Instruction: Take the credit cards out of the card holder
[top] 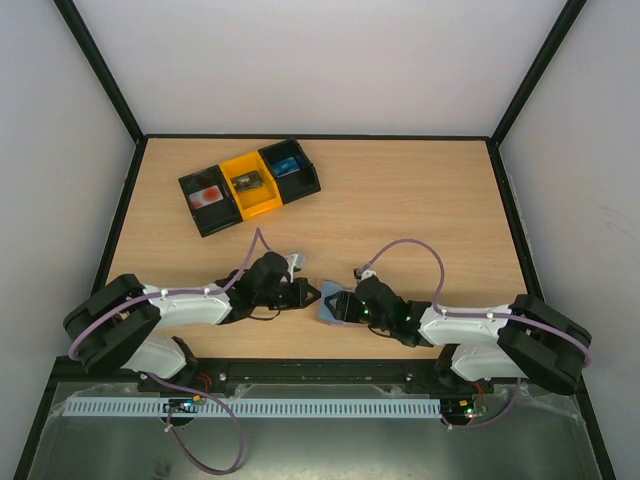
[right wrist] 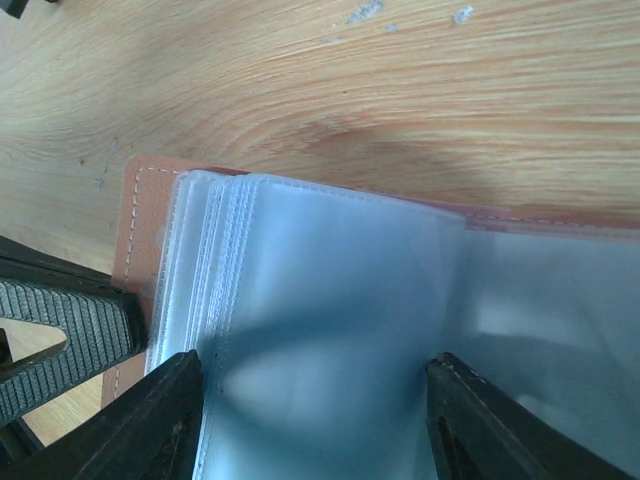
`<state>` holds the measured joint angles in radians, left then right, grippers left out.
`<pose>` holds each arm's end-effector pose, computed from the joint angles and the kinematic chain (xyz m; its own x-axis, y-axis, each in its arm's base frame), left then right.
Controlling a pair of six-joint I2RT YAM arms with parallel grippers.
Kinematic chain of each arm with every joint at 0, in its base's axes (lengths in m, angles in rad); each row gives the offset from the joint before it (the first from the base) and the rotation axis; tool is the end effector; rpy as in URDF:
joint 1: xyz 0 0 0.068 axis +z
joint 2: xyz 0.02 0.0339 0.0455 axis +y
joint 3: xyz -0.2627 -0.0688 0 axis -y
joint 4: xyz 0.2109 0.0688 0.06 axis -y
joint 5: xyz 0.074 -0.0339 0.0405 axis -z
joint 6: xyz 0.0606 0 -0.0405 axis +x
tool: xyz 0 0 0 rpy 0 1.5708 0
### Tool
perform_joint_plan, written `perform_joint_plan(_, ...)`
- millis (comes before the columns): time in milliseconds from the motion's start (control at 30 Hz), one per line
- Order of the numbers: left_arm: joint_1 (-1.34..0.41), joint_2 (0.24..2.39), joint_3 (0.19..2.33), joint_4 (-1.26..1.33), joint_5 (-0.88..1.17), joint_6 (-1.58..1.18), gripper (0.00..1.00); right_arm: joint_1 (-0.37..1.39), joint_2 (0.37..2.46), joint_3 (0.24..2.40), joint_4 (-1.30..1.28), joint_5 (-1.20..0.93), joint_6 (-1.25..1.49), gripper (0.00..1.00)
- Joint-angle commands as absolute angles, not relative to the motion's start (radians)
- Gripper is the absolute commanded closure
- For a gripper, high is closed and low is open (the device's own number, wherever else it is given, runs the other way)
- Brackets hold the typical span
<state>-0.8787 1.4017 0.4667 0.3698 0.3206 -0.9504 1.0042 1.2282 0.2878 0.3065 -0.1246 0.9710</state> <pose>0.1514 -0.2126 0.1680 -0.9314 -0.0863 -0.3536 0.2454 0.5685 -0.7852 0.1078 0.1834 0.1465 -0.9149 0.0878 -0.3940 -0.2405 0.6655 0.7066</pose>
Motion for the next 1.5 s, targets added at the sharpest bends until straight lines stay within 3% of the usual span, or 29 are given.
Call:
perform_joint_plan(0,-0.887,1.403,0.474,0.393,0.329,-0.946,0.97,1.014,1.259,0.289,0.274,-0.069,0.968,0.42)
perform_joint_plan(733,-0.887,1.378,0.462,0.374,0.304,-0.939,0.97,1.014,1.001,0.299,-0.15,0.281,0.988,0.6)
perform_joint_plan(867,-0.887,1.378,0.461,0.383,0.306,-0.942,0.97,1.014,0.898,0.303,-0.16,0.244,0.995,0.59)
perform_joint_plan(1067,-0.887,1.379,0.453,0.389,0.301,-0.948,0.97,1.014,0.813,0.28,0.088,0.007,1.006,0.51)
perform_joint_plan(1467,-0.889,1.38,0.451,0.395,0.303,-0.955,0.97,1.017,1.139,0.296,0.277,-0.11,1.005,0.39)
